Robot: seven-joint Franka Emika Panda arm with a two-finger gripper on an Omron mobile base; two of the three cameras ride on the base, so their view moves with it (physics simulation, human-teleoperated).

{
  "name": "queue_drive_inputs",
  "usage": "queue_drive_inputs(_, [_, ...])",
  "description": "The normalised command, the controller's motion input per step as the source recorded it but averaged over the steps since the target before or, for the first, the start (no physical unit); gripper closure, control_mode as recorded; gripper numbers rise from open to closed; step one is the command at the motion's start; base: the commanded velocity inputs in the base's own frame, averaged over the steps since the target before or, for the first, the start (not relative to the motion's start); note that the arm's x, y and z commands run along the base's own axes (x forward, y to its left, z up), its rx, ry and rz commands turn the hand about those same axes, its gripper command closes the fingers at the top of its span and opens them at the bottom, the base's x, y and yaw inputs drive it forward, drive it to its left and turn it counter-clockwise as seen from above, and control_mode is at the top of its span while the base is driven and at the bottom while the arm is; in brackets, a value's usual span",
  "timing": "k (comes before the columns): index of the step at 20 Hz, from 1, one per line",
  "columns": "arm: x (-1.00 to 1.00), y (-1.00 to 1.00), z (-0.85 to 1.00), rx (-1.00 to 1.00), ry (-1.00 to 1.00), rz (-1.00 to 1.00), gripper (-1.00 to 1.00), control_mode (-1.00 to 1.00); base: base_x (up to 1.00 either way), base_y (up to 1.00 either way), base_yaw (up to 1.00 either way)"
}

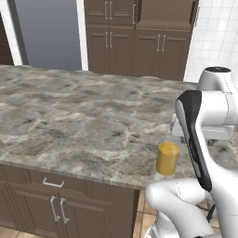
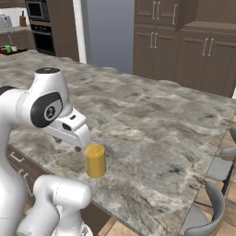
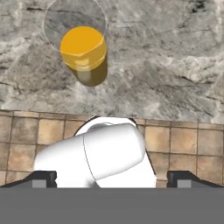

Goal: There is a tray on the dining counter. Grab the cup, mug, and pitcher and place them on the tray. The pitcher may be placed next to the tray if it cannot fit the tray.

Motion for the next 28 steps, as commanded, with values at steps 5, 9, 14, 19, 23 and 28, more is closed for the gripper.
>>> queue_drive_inputs(5, [-0.01,0.00,-0.40,0.01,0.00,0.11,-1.00,-1.00,0.00,0.00,0.00])
queue_drive_inputs(9, [0.00,0.00,-0.36,0.00,0.00,0.09,-1.00,-1.00,0.00,0.00,0.00])
queue_drive_inputs(14, [0.10,0.00,-0.16,0.00,0.00,0.05,-1.00,-1.00,0.00,0.00,0.00])
queue_drive_inputs(19, [0.25,0.00,-0.03,0.00,-0.01,0.02,-1.00,-1.00,0.00,0.00,0.00])
queue_drive_inputs(23, [0.32,0.00,-0.01,0.00,-0.01,0.02,-1.00,-1.00,0.00,0.00,0.00])
queue_drive_inputs(28, [0.25,0.00,-0.20,0.01,-0.02,0.02,-1.00,-1.00,0.00,0.00,0.00])
